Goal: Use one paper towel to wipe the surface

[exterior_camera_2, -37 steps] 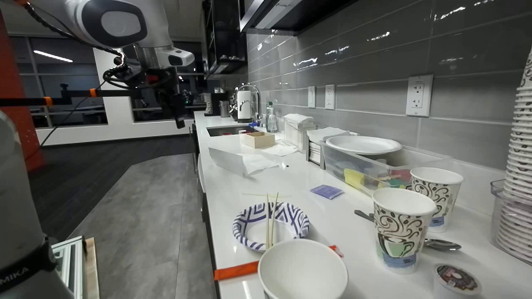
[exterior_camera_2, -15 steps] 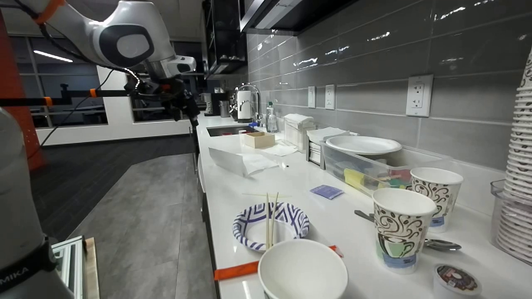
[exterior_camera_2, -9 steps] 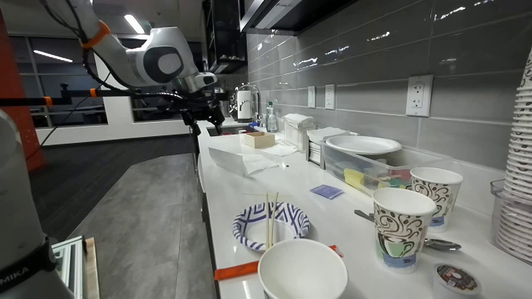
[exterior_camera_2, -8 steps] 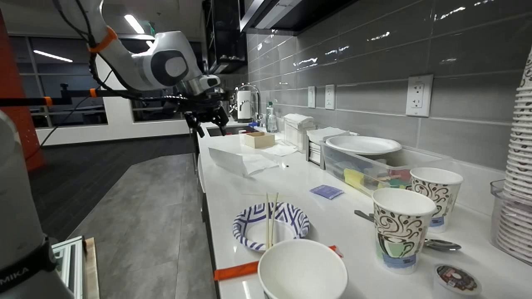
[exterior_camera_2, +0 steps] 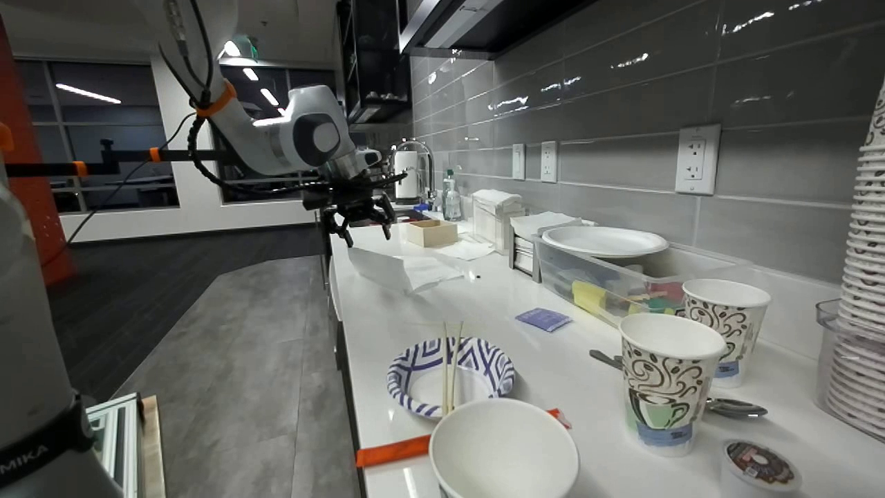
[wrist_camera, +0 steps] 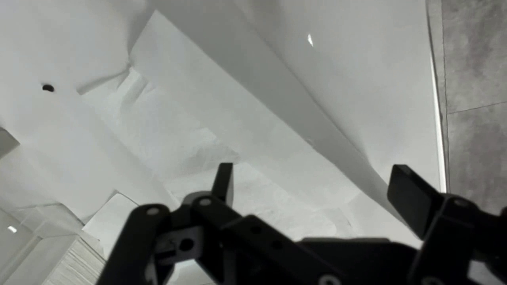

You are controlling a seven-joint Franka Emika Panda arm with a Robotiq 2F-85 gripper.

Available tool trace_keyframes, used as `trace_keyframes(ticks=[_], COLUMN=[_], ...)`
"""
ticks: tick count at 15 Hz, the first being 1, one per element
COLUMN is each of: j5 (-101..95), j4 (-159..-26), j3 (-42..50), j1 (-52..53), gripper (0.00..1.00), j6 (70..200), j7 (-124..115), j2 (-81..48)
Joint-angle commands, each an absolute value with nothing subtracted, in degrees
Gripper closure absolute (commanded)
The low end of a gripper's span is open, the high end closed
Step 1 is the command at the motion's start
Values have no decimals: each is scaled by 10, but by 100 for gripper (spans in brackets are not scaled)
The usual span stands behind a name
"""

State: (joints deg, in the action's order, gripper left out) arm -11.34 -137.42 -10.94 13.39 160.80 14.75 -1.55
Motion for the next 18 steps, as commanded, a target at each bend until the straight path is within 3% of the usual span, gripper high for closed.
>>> trace_keyframes(ticks=[1,2,3,4,13,18], j5=[-169,-183,-193,-203,-202,-211], j4=[-1346,-1343,-1340,-1338,-1336,-1317], j3=[-110,-109,-108,-108,-116,-116], j1=[128,128,129,130,135,138], gripper=[0,0,10,27,98,100], j6=[1628,1626,1621,1614,1529,1449], j7=[157,156,157,157,144,32], j2=[-59,-65,-69,-73,-43,3])
